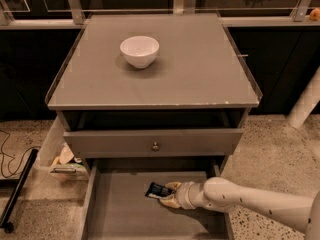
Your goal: Place rxbar blueberry into middle drawer
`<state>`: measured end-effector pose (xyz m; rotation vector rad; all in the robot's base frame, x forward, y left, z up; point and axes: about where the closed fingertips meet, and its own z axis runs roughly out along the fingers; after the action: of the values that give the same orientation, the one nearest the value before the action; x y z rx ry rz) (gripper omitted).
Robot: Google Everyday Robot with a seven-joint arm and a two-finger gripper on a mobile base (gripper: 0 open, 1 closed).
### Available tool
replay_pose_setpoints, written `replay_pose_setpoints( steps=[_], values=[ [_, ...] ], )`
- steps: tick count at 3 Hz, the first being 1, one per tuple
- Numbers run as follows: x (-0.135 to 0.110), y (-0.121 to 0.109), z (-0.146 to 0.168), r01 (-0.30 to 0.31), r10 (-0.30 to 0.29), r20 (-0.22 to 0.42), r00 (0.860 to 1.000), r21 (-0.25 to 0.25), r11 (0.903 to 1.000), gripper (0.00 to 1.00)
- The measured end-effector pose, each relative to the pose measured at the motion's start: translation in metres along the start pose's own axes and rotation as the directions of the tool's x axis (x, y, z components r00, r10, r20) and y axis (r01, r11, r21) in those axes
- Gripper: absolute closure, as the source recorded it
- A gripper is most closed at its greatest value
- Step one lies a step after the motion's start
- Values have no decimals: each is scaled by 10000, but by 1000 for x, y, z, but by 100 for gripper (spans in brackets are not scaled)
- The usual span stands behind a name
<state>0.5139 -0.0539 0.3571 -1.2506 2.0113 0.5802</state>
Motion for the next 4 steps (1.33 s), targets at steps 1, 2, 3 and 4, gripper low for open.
replay_pose_setpoints(
  steps=[1,2,3,4],
  values=[
    [0,0,1,-12,12,7,10000,0,10000,81],
    [0,0,1,-12,12,6,10000,-3,10000,57],
    [0,0,1,-10,10,3,10000,-12,10000,34],
    [0,0,1,-10,10,3,10000,-12,10000,11]
  ],
)
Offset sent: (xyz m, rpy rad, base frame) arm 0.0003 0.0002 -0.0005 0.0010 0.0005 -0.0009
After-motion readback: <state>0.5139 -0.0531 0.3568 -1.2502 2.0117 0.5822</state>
